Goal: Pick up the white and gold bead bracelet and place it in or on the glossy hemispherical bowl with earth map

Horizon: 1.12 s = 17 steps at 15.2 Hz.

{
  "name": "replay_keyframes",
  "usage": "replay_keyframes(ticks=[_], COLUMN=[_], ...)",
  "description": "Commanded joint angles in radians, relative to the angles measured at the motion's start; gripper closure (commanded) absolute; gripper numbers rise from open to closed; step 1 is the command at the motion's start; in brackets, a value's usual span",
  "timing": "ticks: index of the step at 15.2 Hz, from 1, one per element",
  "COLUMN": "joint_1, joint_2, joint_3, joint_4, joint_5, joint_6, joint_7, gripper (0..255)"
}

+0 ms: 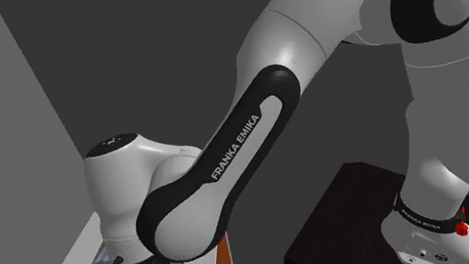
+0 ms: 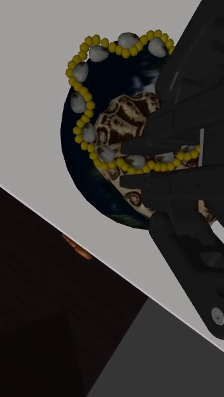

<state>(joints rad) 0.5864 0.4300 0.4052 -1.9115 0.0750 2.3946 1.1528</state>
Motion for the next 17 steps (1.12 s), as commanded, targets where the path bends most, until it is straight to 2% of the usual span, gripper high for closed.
replay_keyframes(ticks=[1, 10, 11, 15, 16, 17], joint_1=[0.005, 0.007, 0.003, 0.004, 0.007, -0.002], joint_2=[0.028, 0.038, 0.025, 0.009, 0.038, 0.014], joint_3=[-0.007, -0.010, -0.007, -0.002, -0.010, -0.005], joint_4=[-0.007, -0.009, -0.027, -0.035, -0.009, -0.008], joint_5=[-0.008, -0.010, -0.004, 0.000, -0.010, -0.002], joint_6=[0.021, 0.032, 0.037, 0.030, 0.032, 0.007], joint_7=[0.002, 0.001, -0.002, 0.003, 0.001, -0.004], gripper=[255, 255, 0, 0, 0, 0])
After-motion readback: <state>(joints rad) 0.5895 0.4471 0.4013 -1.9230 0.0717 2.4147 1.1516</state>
